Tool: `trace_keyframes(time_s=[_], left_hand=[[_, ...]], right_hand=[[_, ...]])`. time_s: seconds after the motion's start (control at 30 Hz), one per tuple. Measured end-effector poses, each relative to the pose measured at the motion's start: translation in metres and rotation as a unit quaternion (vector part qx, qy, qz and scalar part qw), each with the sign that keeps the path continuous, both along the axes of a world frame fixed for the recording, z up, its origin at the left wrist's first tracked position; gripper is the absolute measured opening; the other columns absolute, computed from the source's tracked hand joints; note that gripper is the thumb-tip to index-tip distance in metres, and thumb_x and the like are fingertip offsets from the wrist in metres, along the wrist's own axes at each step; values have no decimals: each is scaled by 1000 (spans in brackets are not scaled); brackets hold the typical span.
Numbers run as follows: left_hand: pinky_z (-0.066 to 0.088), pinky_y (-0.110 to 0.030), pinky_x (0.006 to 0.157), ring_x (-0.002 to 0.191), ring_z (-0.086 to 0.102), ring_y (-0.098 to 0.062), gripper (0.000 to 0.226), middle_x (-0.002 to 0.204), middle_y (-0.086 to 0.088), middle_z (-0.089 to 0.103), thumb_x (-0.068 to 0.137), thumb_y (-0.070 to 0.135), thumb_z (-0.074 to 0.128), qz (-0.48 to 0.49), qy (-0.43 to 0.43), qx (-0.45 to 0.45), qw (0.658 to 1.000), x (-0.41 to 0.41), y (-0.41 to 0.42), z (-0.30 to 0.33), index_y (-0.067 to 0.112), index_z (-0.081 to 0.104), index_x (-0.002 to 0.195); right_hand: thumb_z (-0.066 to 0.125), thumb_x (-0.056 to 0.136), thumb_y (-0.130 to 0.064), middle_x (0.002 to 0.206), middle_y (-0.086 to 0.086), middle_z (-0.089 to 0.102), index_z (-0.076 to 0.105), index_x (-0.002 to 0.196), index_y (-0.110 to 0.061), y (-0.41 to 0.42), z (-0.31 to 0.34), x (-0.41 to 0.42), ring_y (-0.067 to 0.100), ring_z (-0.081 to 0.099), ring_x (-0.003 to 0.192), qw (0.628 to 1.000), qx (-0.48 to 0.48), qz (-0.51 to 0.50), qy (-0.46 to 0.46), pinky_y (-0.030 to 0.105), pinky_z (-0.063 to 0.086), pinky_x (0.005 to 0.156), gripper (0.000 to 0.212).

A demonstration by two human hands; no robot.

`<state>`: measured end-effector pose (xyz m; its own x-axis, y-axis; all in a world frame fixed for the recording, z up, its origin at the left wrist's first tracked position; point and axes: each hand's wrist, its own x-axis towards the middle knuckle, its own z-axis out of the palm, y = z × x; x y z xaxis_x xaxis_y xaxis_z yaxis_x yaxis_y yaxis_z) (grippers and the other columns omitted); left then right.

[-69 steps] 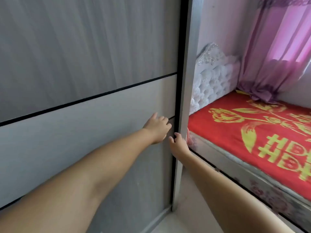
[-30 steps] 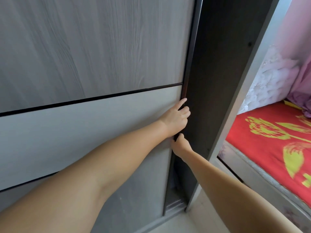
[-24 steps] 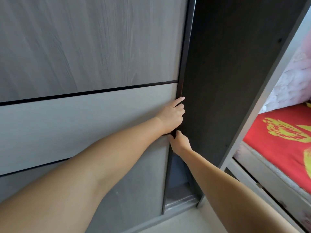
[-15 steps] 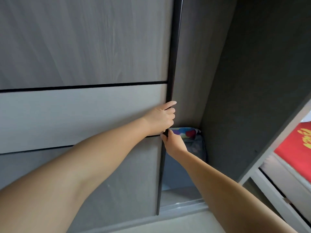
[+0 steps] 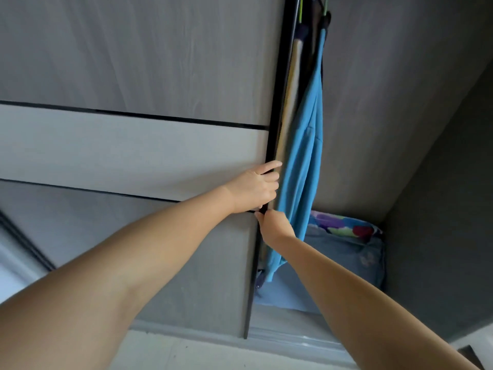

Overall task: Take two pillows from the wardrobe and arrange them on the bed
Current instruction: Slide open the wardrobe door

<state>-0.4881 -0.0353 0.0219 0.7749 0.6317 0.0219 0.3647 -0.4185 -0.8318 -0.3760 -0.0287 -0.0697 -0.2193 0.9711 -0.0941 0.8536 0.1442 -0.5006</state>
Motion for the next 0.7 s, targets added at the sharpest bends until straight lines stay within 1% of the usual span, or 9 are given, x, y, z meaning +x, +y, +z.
trace_keyframes(time_s=[0.1,0.17,0.23,0.33,0.43,0.5,0.6,0.67,0.7], left_hand=[[45,-40,108,85,68,-13,7,70,12,69,63,24,71,12,-11,1,1000,-16,-5,-3,28,74,68],[43,-41,110,89,68,-16,11,75,9,71,71,17,68,18,-14,12,1000,-27,-5,-8,26,74,71],[39,-43,111,90,67,-18,10,76,6,71,73,14,69,23,-25,18,999,-37,-9,-12,22,74,71],[39,-43,112,93,66,-19,12,78,5,70,75,11,67,49,-23,34,998,-49,-14,-16,21,73,73],[46,-43,107,81,66,-20,14,66,3,65,69,5,69,49,-48,32,997,-56,-20,-13,18,70,64],[46,-41,106,80,66,-19,13,65,4,65,66,6,71,57,-56,31,996,-56,-23,-12,18,71,62],[43,-41,109,87,67,-19,8,70,4,69,67,11,74,74,-73,23,994,-54,-25,-12,19,74,68],[33,-45,115,97,65,-21,6,80,1,71,73,18,72,101,-77,12,992,-52,-26,-13,17,74,79],[27,-47,117,100,63,-23,10,85,-1,70,77,23,70,119,-76,12,990,-50,-27,-15,16,73,84]], right_hand=[[31,104,-29,105,21,65,60,102,2,-3,0,-20,30,56,83,1000,0,22,-7,36,46,71,43],[30,105,-24,104,18,65,60,113,1,-3,0,-33,26,53,80,1000,-11,19,-16,36,48,71,40],[30,105,-19,104,15,65,57,120,-1,-4,-1,-44,26,55,81,999,-9,24,-29,34,47,70,36],[30,105,-26,107,18,67,61,93,-2,-3,-3,-58,32,60,86,999,-13,43,-31,29,41,66,40],[32,104,-18,115,18,66,59,113,2,-5,-3,-70,32,64,103,999,-21,33,-21,34,50,74,35],[35,104,-16,115,18,65,59,115,2,-5,-3,-72,32,64,105,999,-24,31,-11,34,51,76,33],[32,104,-23,110,18,66,60,112,2,-5,-3,-72,30,62,90,999,-8,45,-24,33,47,68,38],[30,104,-32,97,16,65,61,108,2,-8,-4,-63,25,54,77,998,-1,47,-36,33,44,64,46],[32,104,-33,91,13,61,61,107,0,-8,-7,-53,25,53,76,998,1,43,-45,32,43,62,44]])
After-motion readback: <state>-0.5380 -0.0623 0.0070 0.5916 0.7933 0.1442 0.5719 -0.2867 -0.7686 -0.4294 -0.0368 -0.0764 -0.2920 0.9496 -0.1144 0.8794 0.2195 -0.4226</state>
